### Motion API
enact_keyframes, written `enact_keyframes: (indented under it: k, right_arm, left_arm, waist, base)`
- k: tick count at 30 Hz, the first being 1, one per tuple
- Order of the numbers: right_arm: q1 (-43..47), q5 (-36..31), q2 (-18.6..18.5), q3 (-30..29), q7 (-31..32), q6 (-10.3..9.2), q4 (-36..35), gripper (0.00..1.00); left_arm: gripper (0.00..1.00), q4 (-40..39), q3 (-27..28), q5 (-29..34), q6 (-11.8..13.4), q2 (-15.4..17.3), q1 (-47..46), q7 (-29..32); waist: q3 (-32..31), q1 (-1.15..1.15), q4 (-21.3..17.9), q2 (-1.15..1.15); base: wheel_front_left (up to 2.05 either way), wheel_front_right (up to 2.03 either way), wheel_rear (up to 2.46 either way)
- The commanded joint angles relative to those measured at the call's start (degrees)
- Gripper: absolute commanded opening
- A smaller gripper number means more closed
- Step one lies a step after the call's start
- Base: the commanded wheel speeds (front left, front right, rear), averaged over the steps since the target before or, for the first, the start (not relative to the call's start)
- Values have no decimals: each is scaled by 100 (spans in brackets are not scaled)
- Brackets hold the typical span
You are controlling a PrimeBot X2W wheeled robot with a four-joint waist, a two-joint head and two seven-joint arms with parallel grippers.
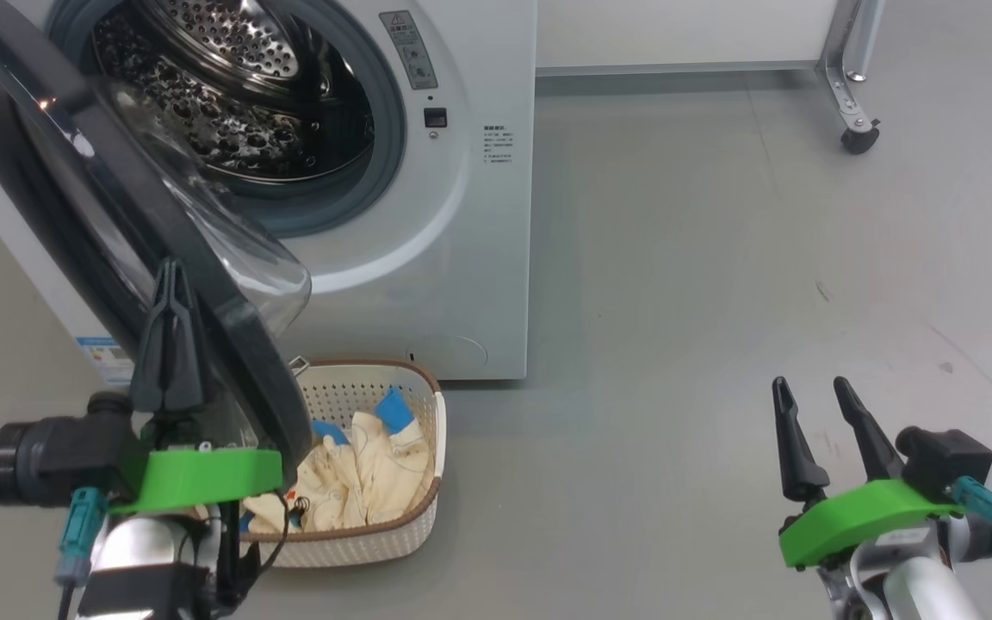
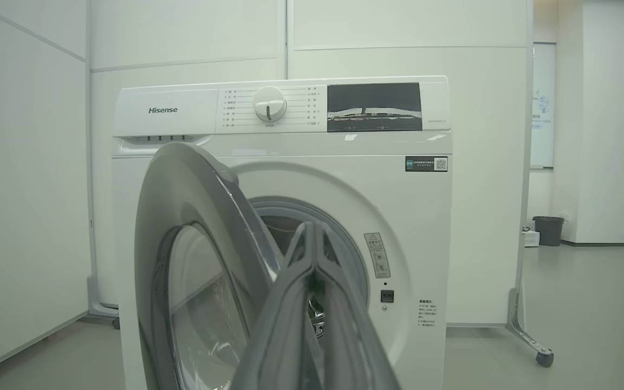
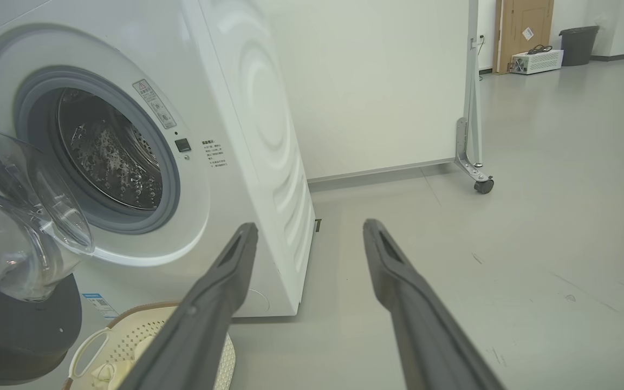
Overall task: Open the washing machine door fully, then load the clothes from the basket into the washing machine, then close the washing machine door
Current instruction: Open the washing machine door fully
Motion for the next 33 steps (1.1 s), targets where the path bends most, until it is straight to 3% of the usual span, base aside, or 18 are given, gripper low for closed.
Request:
enact_keyframes:
  k: [1,17,28,33]
  right_arm:
    - [-143,57,-5,142,-79,20,-166,100]
    - [-207,122,-5,170,-79,20,-156,100]
    - [-258,153,-5,181,-79,20,-120,100]
    - [-263,160,-5,182,-79,20,-101,100]
  left_arm:
    - [0,-168,105,36,-37,109,-328,-36]
    - [0,413,-730,-96,-62,82,-807,-36]
    - [0,1872,-943,-594,6,77,-999,61]
    - [0,2385,-950,-1143,-17,76,-1100,57]
  waist:
    - [-1,0,-4,0]
    - [85,0,-118,0]
    - [132,0,-265,0]
    - [153,0,-313,0]
  base:
    - [0,0,0]
    - [0,0,0]
    - [0,0,0]
    - [0,0,0]
